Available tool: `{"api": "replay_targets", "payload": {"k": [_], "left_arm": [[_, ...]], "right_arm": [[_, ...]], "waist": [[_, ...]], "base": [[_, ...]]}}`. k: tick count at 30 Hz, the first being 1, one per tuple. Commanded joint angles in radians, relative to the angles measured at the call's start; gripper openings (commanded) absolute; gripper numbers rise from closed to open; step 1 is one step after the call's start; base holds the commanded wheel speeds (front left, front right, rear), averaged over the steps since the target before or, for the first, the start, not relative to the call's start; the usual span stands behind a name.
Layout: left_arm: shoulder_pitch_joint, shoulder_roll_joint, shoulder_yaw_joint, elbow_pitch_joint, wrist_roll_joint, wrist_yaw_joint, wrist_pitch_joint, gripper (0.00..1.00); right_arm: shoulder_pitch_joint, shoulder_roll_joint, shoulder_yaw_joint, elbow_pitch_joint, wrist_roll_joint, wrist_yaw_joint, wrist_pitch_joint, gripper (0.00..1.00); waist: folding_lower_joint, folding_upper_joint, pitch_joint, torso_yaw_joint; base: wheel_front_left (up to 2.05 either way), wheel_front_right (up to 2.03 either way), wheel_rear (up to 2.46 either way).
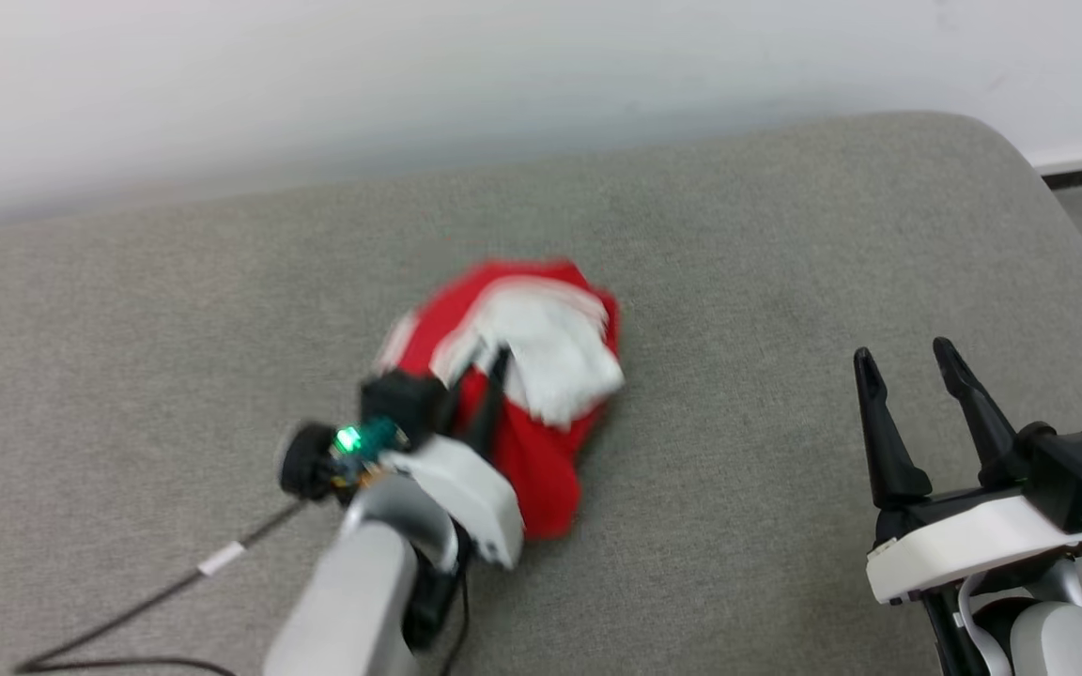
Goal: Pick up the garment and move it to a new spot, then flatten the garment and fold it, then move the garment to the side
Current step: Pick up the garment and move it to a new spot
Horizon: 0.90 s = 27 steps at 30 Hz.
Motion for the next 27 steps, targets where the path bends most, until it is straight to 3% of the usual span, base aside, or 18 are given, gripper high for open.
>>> {"api": "replay_targets", "payload": {"k": [1, 5, 6, 7, 8, 17, 21, 27], "left_arm": [[0.027, 0.002, -0.025, 0.007, -0.005, -0.004, 0.003, 0.00], [0.089, -0.001, -0.131, 0.038, -0.049, -0.001, 0.024, 0.00], [0.097, -0.001, -0.152, 0.042, -0.058, 0.005, 0.021, 0.31], [0.103, -0.001, -0.174, 0.046, -0.072, 0.008, 0.019, 0.80], [0.112, -0.001, -0.194, 0.046, -0.102, 0.009, 0.024, 1.00], [0.080, -0.001, -0.259, -0.027, -0.132, 0.081, -0.105, 1.00], [0.101, 0.016, -0.220, -0.081, -0.124, 0.128, -0.133, 1.00], [0.149, 0.087, -0.113, -0.143, -0.138, 0.202, -0.148, 1.00]], "right_arm": [[-0.006, 0.003, 0.004, 0.003, 0.006, 0.000, -0.007, 1.00], [-0.024, 0.003, 0.002, 0.011, 0.015, 0.000, -0.019, 1.00], [-0.025, 0.003, 0.000, 0.014, 0.015, 0.000, -0.022, 1.00], [-0.026, 0.003, -0.003, 0.019, 0.015, 0.000, -0.023, 1.00], [-0.029, 0.003, -0.004, 0.019, 0.014, 0.000, -0.024, 1.00], [-0.021, 0.003, -0.023, 0.036, 0.002, 0.000, -0.020, 1.00], [-0.002, 0.003, -0.033, 0.037, -0.003, 0.000, -0.008, 1.00], [0.028, 0.003, -0.043, 0.028, -0.010, 0.000, 0.011, 1.00]], "waist": [[0.0001, -0.0001, 0.024, -0.013], [0.0001, -0.0001, 0.052, -0.012], [0.0001, -0.0001, 0.056, -0.009], [0.0001, -0.0001, 0.056, -0.005], [0.0001, -0.0001, 0.059, 0.000], [0.0001, -0.0001, 0.011, 0.061], [0.0001, -0.0001, -0.021, 0.089], [0.0001, -0.0001, -0.056, 0.116]], "base": [[0.00, 0.00, 0.00], [0.00, 0.00, 0.00], [0.00, 0.00, 0.00], [0.00, 0.00, 0.00], [0.00, 0.00, 0.00], [0.00, 0.00, 0.00], [0.00, 0.00, 0.00], [0.00, 0.00, 0.00]]}}
